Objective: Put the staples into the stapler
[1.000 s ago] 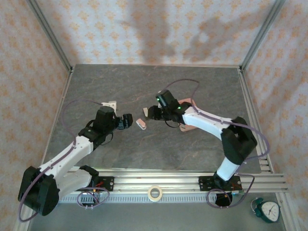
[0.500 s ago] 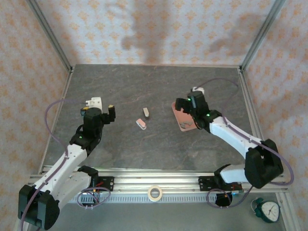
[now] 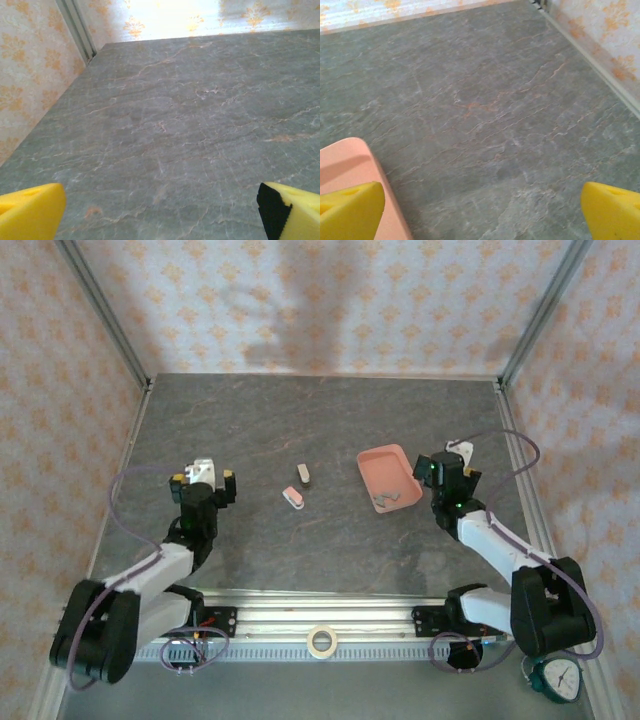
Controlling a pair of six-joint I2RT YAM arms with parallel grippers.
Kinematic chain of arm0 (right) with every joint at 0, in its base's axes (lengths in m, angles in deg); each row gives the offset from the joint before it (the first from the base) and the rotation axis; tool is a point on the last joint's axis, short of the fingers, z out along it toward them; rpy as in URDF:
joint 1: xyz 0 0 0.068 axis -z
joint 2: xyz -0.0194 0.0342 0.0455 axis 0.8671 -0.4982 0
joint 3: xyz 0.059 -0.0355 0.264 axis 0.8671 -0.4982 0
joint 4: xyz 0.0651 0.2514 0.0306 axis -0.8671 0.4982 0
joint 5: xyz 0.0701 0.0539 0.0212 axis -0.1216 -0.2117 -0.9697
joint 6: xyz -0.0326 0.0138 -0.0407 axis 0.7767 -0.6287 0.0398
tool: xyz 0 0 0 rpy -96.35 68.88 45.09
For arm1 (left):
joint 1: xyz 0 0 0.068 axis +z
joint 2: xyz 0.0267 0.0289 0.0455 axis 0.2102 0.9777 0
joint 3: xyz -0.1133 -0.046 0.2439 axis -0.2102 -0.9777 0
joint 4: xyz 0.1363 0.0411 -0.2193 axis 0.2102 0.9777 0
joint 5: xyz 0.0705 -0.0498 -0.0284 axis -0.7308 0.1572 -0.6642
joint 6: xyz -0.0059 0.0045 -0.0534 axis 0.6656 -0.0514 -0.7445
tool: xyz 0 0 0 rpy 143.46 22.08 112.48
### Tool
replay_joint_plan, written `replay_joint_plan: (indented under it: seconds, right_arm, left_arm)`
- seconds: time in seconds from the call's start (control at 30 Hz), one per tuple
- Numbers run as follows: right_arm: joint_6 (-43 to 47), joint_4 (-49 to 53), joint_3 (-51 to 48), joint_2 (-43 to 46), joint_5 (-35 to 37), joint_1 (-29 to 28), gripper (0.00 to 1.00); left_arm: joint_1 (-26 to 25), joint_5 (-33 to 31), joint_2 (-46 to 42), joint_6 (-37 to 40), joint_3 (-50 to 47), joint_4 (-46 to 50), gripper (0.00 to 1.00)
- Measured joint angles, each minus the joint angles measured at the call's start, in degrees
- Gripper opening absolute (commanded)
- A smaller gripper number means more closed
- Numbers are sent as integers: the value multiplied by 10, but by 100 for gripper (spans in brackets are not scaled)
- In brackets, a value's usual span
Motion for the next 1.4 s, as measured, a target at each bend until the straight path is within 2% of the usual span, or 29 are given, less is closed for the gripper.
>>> replay_joint_plan:
  seconds: [0.1, 0.17, 0.23, 0.37, 0.43, 0.57, 0.67, 0.87, 1.4]
  right_arm:
    - [16, -58, -28, -3, 0, 14, 100]
    - [21, -108, -52, -21, -2, 32, 100]
    - [26, -137, -69, -44, -9, 43, 100]
    - [50, -192, -83, -80, -28, 50, 100]
    - [61, -223, -83, -92, -41, 59, 100]
    - [61, -341, -90, -164, -78, 104, 100]
    - [62, -332, -86, -202, -118, 130, 100]
    - [65, -330, -68, -205, -170, 132, 99]
    - [67, -331, -66, -205, -184, 132, 99]
  left_arm:
    - [4, 19, 104, 8, -1, -103, 100]
    - [8, 29, 212, 16, 0, -204, 100]
    - [19, 42, 247, 15, 11, -173, 100]
    - [61, 53, 242, -12, 56, -144, 100]
    - [75, 53, 240, -22, 68, -166, 100]
    - [75, 49, 234, -40, 65, -170, 100]
    - [75, 49, 234, -42, 64, -165, 100]
    - [75, 54, 234, -42, 65, -163, 100]
    - [75, 69, 234, -40, 68, -152, 100]
